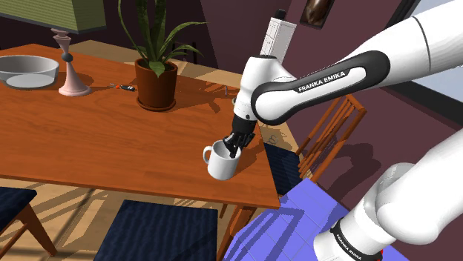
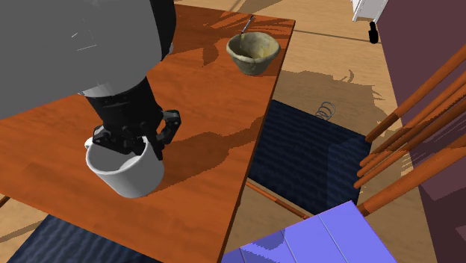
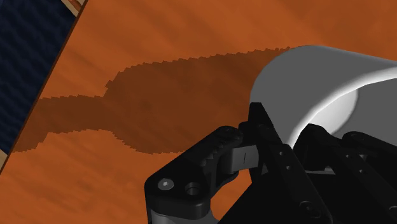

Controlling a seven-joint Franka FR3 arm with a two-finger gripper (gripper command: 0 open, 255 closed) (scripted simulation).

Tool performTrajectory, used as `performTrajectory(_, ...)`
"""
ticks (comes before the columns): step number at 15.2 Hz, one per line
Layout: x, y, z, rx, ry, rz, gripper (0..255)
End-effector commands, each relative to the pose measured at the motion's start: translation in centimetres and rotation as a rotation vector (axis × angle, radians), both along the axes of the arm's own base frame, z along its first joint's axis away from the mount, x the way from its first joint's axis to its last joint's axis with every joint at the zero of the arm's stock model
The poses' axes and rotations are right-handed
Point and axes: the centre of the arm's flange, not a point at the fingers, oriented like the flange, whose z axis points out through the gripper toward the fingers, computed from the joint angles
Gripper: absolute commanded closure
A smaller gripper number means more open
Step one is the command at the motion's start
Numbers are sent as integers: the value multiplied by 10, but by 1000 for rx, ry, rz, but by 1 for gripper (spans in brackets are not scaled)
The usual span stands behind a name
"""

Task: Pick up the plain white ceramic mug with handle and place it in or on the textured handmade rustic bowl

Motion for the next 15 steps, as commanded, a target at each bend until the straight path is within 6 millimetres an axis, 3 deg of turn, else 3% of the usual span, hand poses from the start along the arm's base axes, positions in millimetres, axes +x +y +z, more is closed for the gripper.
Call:
performTrajectory(1, 0, 0, 0, 0, 0, 0, 255)
performTrajectory(3, 0, 0, 0, 0, 0, 0, 255)
performTrajectory(15, 0, 0, 63, 0, 0, 0, 255)
